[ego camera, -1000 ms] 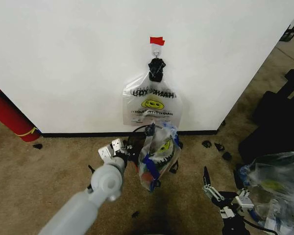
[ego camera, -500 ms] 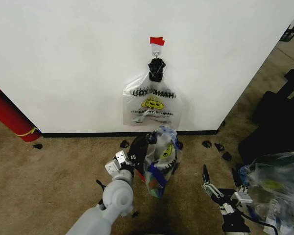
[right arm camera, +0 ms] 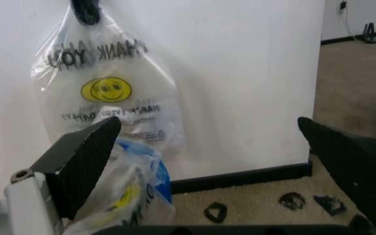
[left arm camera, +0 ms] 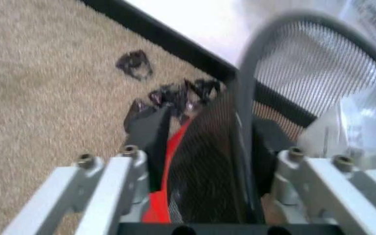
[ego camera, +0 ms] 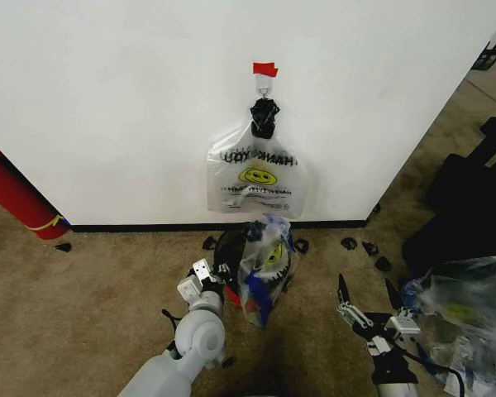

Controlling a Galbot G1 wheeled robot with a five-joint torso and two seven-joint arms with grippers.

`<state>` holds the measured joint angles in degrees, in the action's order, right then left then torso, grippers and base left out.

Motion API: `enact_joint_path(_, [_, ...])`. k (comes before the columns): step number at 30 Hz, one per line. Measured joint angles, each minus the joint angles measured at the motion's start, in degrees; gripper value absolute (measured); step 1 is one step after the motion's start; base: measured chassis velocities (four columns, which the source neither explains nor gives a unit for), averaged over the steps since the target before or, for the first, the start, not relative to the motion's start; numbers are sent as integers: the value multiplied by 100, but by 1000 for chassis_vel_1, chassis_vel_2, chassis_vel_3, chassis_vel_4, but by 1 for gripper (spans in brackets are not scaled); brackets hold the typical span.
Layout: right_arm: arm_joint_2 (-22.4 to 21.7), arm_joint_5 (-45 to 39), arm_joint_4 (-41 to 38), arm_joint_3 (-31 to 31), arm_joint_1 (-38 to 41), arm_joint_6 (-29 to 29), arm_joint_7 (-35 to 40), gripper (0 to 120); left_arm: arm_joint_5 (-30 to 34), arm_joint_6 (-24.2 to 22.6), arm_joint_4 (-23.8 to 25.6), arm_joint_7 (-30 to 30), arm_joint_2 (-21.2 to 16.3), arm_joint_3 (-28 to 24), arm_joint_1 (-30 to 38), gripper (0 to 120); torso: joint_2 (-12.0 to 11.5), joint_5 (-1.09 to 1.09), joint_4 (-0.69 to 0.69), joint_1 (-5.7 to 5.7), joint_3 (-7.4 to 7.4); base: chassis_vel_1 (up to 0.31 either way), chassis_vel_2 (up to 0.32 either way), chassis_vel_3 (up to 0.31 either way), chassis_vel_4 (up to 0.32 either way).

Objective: Pick up the garbage bag from the wall and place it over the trash bin.

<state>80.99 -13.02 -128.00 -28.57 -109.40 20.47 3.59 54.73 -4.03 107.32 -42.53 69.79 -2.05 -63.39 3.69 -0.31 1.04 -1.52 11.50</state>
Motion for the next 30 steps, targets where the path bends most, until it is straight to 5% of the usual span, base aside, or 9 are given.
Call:
enact_joint_path(9, [-146, -195, -130, 36, 91, -377, 95, 100, -12, -71, 422, 21, -311, 188, -125, 73, 0, -2, 1, 0, 1, 0, 0, 0, 0])
enact_joint_path(15, [-523, -386, -211, 203, 486, -1185, 693, 100, -287, -143, 1152, 333, -958, 595, -556, 97, 0, 0, 0, 0, 1, 0, 0, 0, 0])
enact_joint_path(20, [-1076, -1088, -172, 374, 1239, -2188, 985, 100, -1116, -152, 1714, 1105, -1560, 650, -992, 100, 0, 3, -7, 0, 1, 0, 0, 0, 0])
enact_joint_path(22, [-1411, -1546, 102, 389, 1574, -2540, 999, 100, -1767, -177, 1712, 1627, -1885, 297, -713, 100, 0, -5, 8, 0, 1, 0, 0, 0, 0])
enact_joint_path(24, [-1699, -1792, 524, 779, 2334, -2899, 1100, 100, -1862, -256, 1927, 1747, -1993, 344, -739, 100, 0, 4, 1, 0, 1, 0, 0, 0, 0])
enact_joint_path(30, [-1483, -2827, 938, 1668, 3643, -3993, 2000, 100, -1918, -342, 2190, 1774, -2174, 583, -901, 100, 0, 1, 0, 0, 1, 0, 0, 0, 0])
